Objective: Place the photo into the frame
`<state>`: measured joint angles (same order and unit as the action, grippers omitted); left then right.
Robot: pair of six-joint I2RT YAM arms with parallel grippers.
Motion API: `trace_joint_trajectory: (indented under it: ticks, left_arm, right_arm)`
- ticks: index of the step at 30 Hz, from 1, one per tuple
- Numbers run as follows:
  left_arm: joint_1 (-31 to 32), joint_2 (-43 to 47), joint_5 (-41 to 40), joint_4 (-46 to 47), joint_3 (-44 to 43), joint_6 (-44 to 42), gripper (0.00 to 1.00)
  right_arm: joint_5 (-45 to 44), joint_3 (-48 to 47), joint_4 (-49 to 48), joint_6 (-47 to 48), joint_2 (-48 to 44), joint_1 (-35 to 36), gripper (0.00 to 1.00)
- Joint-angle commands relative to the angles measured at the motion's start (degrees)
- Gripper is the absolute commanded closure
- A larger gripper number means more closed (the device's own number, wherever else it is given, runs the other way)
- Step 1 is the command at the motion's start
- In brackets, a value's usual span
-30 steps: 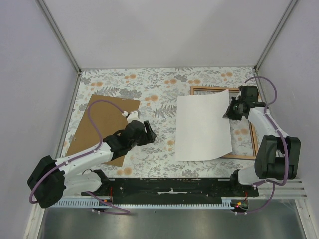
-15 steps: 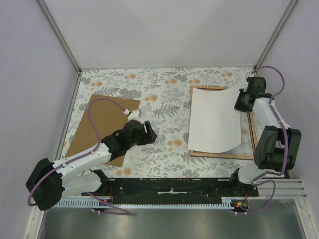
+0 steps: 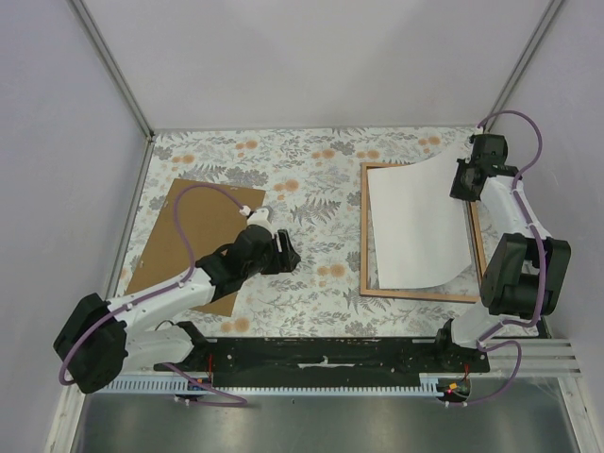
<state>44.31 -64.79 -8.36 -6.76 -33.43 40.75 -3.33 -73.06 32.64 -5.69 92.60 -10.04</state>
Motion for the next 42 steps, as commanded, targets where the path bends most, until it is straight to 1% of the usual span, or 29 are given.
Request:
trace_joint_trajectory:
  ticks: [1,9,17,22,27,28,32,42]
  left_arm:
    - [-0.46,-0.77,1.06,2.72,-1.64,-2.34,0.28]
    - [-0.54,-1.39,1.24,2.81,-1.81,-1.82,0.28]
    - [-0.63,-2.00,1.15,2.72,-1.64,-2.17,0.29]
    - [-0.63,-2.53,1.33,2.99,-1.81,-1.99,0.28]
    - [-0.72,-2.53,1.15,3.16,-1.73,-1.91,0.28]
    - [-0.72,-2.53,1.15,3.16,-1.55,-1.90,0.28]
    - [-0.81,-2.62,1.24,3.34,-1.55,-1.90,0.28]
    - [-1.07,-2.44,1.15,3.42,-1.11,-1.99,0.28]
  right_arm:
    - [0.69,-1.92,0.14,0.86,0.39,-0.33,1.00]
    - [2.10,0.10,0.05,-2.12,0.13,-0.33,1.00]
    - [1.31,2.13,-1.35,-4.50,-0.49,-0.94,1.00]
    - [3.16,3.36,-2.50,-5.12,-1.28,-1.29,1.00]
    - [3.07,4.41,-4.34,-5.29,-1.81,-1.30,1.00]
    - [4.64,4.68,-4.86,-5.29,-1.89,-1.29,1.00]
    - [6.23,5.47,-6.36,-5.64,-2.25,-1.38,1.00]
    - [6.41,5.82,-7.42,-6.35,-2.07,-1.29,1.00]
